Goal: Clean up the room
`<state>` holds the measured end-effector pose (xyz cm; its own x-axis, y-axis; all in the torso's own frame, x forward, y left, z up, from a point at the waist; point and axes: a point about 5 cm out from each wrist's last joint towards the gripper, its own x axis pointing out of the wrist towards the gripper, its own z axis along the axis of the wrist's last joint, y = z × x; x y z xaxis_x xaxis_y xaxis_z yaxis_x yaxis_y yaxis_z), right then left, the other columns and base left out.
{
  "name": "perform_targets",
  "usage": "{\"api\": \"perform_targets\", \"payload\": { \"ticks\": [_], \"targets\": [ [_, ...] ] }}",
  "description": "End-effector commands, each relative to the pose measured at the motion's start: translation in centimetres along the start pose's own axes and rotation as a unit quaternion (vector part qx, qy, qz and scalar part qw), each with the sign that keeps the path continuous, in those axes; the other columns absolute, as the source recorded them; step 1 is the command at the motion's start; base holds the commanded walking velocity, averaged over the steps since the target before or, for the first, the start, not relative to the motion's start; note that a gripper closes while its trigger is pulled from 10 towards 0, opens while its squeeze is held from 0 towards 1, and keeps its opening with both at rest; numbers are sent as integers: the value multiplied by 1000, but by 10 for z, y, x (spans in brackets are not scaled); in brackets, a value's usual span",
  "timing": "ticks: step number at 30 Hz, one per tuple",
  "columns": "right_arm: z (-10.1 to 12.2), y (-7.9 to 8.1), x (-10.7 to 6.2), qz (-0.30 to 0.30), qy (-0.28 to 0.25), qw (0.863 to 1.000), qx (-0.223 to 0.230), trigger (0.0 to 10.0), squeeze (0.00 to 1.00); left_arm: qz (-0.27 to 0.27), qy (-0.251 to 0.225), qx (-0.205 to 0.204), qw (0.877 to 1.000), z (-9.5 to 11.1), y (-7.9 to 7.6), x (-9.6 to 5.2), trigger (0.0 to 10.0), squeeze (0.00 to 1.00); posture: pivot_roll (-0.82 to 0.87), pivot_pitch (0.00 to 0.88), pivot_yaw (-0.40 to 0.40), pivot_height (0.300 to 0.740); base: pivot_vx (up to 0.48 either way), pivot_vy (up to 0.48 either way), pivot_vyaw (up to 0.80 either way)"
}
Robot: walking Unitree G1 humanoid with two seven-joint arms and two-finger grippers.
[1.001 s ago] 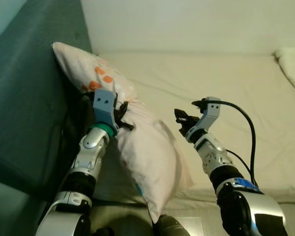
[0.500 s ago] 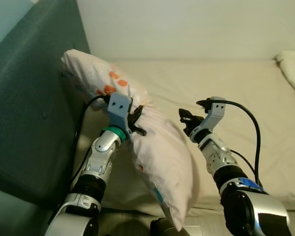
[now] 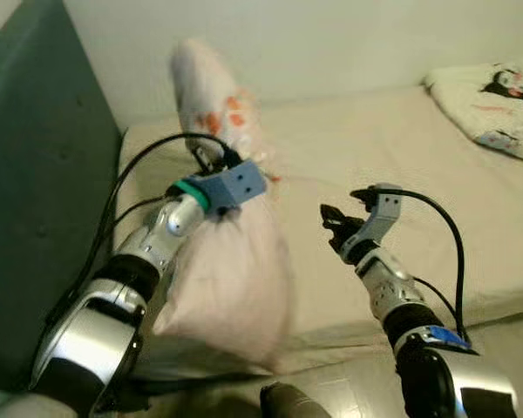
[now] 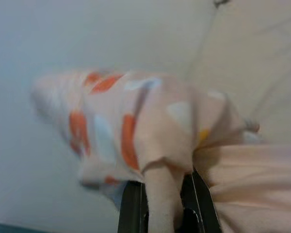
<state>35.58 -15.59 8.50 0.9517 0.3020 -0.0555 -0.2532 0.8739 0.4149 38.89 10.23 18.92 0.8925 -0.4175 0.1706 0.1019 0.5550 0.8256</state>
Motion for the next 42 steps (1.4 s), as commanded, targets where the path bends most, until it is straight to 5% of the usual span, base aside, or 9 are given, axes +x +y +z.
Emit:
{"api": "perform_targets", "payload": {
  "ticks": [1, 12, 20, 24, 26, 28, 35, 42],
  "targets": [
    [-2, 1, -2, 1, -5, 1000, 2, 10000, 0, 44, -10, 5, 999, 10, 9, 8, 10000, 0, -209, 0, 84, 740, 0, 0, 0],
    [-12, -9, -19, -13, -12, 1000, 1, 10000, 0, 54, 70, -18, 996, -7, -8, 7, 10000, 0, -261, 68, 124, 740, 0, 0, 0],
    [-25, -12, -43, -30, -19, 999, 7, 10000, 0, 77, 134, 0, 988, -29, 6, 1, 10000, 0, -295, 148, 169, 740, 0, 0, 0],
    [-31, -9, -56, -42, -23, 999, 8, 10000, 0, 89, 170, -75, 979, -39, 12, -2, 10000, 0, -314, 212, 208, 740, 0, 0, 0],
    [-33, -7, -64, -49, -21, 999, 2, 10000, 0, 93, 189, -145, 967, -42, 9, -3, 10000, 0, -320, 236, 223, 740, 0, 0, 0],
    [-33, -5, -70, -55, -21, 998, 1, 10000, 0, 90, 199, -161, 962, -43, 6, -4, 10000, 0, -325, 264, 235, 740, 0, 0, 0],
    [-34, 2, -86, -70, -19, 997, 0, 10000, 0, 75, 220, -158, 960, -48, 3, -6, 10000, 0, -332, 318, 255, 740, 0, 0, 0],
    [-33, 13, -103, -101, 2, 995, -14, 10000, 0, 57, 193, -125, 972, -44, 5, -4, 10000, 0, -339, 389, 278, 740, 0, 0, 0]
  ]
}}
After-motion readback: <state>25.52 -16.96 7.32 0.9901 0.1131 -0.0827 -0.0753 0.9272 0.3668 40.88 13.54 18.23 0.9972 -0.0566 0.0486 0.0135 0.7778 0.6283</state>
